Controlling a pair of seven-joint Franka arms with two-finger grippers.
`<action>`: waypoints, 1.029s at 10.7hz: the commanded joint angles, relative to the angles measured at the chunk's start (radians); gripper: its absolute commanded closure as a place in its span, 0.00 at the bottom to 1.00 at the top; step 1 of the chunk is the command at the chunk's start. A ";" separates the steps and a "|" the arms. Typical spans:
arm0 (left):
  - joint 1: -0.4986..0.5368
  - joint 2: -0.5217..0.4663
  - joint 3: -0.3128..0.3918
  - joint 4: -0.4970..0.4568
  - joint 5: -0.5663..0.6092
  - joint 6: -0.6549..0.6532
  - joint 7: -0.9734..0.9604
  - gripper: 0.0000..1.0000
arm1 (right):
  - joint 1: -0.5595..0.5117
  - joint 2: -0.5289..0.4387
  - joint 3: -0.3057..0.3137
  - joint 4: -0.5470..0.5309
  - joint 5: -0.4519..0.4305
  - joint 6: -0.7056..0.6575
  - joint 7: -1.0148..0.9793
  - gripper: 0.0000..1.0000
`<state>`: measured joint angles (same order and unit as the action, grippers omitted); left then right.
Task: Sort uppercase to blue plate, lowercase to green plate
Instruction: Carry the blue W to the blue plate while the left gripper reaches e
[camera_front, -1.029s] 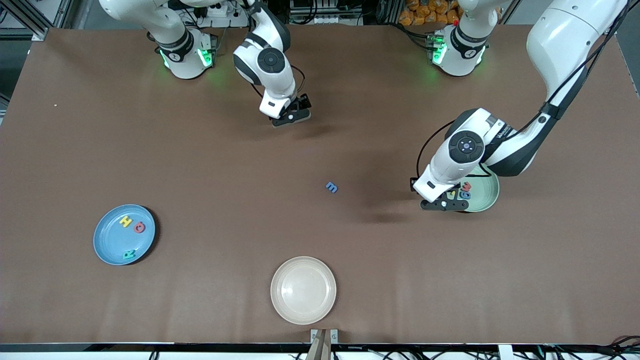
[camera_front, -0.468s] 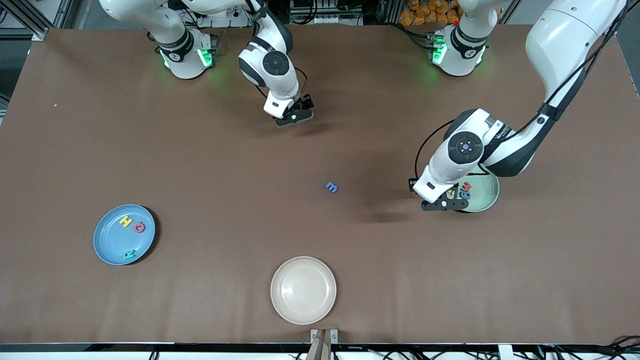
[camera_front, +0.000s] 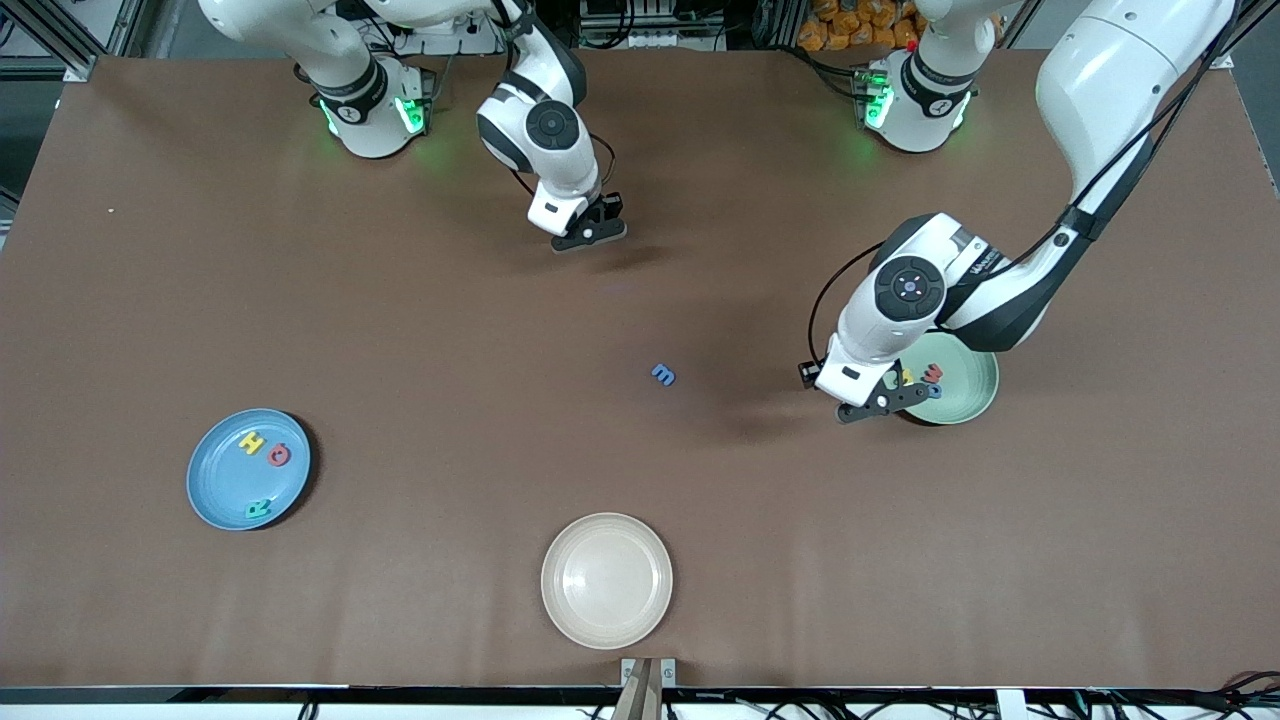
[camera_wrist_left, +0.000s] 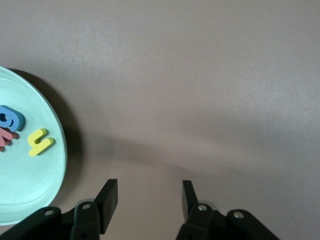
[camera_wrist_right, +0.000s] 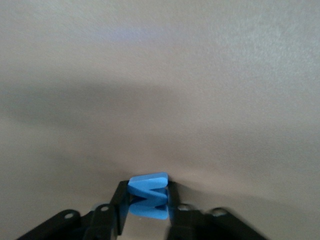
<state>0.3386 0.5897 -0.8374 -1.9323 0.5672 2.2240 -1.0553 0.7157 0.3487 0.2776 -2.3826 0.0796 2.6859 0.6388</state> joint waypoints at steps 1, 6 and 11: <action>-0.004 0.016 0.000 0.019 -0.020 0.003 -0.017 0.40 | 0.002 -0.005 -0.002 -0.007 0.003 0.011 0.015 1.00; -0.039 0.021 0.000 0.050 -0.075 0.019 -0.086 0.41 | -0.220 -0.060 -0.035 0.014 -0.035 -0.003 -0.069 1.00; -0.194 0.091 0.004 0.140 -0.063 0.031 -0.296 0.41 | -0.326 -0.051 -0.240 0.095 -0.184 -0.032 -0.245 1.00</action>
<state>0.1979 0.6422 -0.8403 -1.8431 0.5099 2.2570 -1.2904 0.4245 0.3076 0.0751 -2.3113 -0.0716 2.6872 0.4660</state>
